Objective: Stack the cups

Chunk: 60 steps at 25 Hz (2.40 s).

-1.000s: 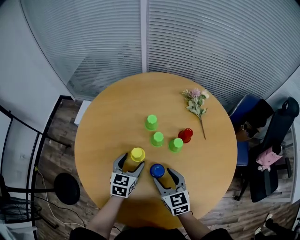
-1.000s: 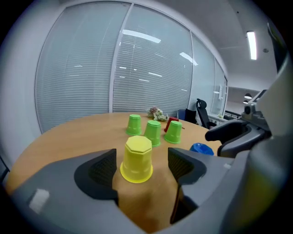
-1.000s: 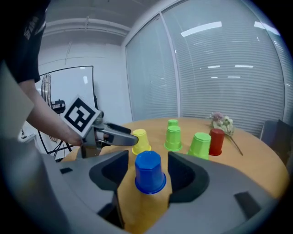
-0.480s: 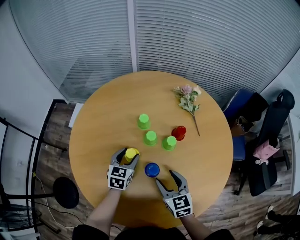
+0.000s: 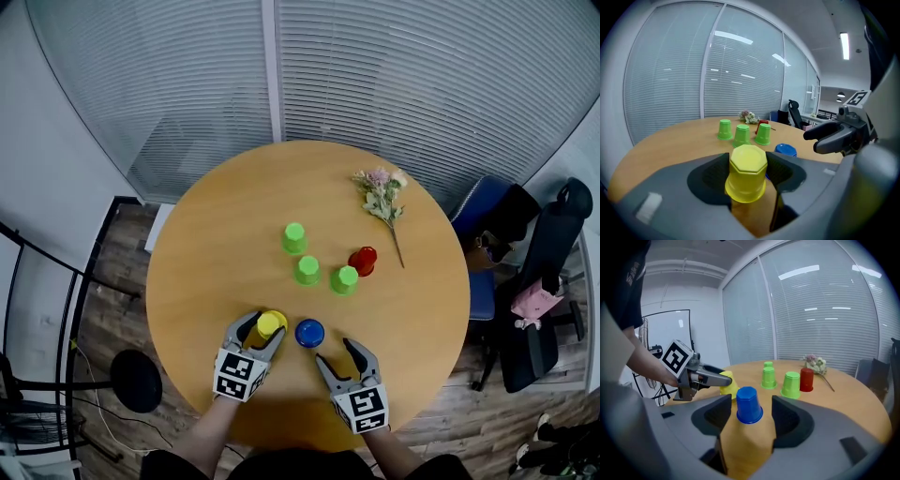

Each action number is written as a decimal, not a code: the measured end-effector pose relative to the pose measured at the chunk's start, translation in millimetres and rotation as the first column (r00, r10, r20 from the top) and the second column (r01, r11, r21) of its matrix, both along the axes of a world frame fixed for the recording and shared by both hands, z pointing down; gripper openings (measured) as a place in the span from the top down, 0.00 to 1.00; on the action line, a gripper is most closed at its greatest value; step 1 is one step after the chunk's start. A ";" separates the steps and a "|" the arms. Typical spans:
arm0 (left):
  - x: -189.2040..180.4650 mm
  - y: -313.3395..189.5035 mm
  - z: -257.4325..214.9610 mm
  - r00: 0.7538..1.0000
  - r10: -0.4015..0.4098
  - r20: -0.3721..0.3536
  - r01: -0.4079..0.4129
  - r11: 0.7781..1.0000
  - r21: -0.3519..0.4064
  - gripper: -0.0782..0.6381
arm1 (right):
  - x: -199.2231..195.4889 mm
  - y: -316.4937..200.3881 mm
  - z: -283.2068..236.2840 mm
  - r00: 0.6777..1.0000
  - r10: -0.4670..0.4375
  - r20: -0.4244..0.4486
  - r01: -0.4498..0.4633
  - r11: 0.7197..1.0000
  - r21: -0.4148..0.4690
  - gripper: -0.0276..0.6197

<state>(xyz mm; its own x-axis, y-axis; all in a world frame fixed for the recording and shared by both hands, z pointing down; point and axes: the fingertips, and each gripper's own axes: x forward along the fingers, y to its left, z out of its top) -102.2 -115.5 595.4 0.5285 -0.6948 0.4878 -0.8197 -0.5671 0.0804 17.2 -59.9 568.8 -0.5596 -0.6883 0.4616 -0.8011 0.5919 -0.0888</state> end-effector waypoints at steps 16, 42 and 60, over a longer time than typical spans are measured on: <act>24.1 19.5 26.6 0.999 0.022 0.034 -0.021 1.000 -0.019 0.55 | 12.7 16.0 -0.7 1.000 0.015 0.006 -0.015 1.000 -0.001 0.59; 95.0 14.2 -76.1 0.990 0.046 -0.131 -0.035 0.995 0.089 0.47 | 46.5 -104.1 -1.8 1.000 0.010 -0.023 -0.008 0.997 0.072 0.59; 94.5 -13.0 -72.2 0.993 -0.031 -0.117 0.042 0.994 0.099 0.47 | 45.0 -169.0 36.0 0.994 -0.036 -0.105 0.043 0.997 0.066 0.61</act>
<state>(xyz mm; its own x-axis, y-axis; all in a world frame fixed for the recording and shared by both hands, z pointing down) -7.7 -128.5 523.2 0.5504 -0.7573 0.3516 -0.8287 -0.5469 0.1193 62.2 -229.0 604.8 -0.5387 -0.6984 0.4712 -0.7798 0.6250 0.0350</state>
